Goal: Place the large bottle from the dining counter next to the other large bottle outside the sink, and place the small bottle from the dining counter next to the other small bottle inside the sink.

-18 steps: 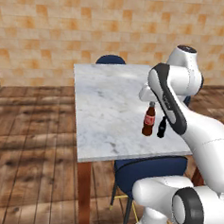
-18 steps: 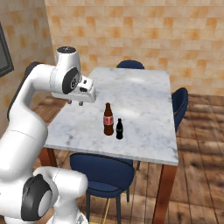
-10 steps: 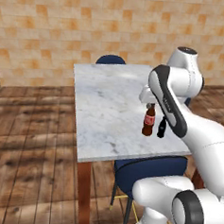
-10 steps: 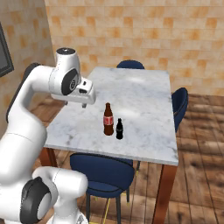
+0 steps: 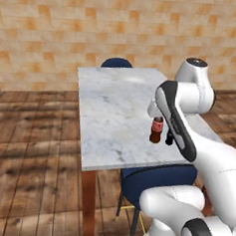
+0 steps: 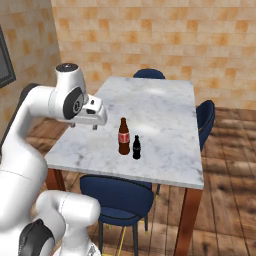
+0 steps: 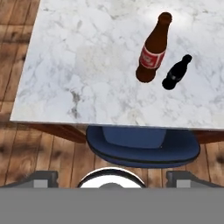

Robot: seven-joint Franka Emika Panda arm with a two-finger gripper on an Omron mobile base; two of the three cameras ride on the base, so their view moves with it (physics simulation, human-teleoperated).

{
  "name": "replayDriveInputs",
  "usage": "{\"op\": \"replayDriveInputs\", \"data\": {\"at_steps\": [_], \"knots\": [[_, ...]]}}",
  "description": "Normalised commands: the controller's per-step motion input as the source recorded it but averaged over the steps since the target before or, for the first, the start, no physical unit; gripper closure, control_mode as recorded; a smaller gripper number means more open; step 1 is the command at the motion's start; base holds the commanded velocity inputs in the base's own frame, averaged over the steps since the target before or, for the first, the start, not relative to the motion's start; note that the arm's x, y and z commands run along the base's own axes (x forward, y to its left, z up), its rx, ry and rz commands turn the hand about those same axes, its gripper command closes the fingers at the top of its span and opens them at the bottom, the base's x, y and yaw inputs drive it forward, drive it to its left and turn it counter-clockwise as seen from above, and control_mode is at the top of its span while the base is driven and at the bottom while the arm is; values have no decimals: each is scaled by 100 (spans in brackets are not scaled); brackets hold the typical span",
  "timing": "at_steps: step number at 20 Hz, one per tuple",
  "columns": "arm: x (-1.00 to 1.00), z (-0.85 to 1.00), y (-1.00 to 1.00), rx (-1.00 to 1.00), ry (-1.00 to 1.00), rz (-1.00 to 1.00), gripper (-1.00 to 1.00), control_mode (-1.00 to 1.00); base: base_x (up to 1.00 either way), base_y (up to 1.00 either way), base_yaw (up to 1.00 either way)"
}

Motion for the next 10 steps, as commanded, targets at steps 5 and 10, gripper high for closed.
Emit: {"op": "replayDriveInputs", "data": {"at_steps": [5,10], "knots": [[-13,-4,0,-1,-13,0,-100,-100,0,0,0],[-4,0,-3,0,-14,0,-100,-100,0,0,0]]}}
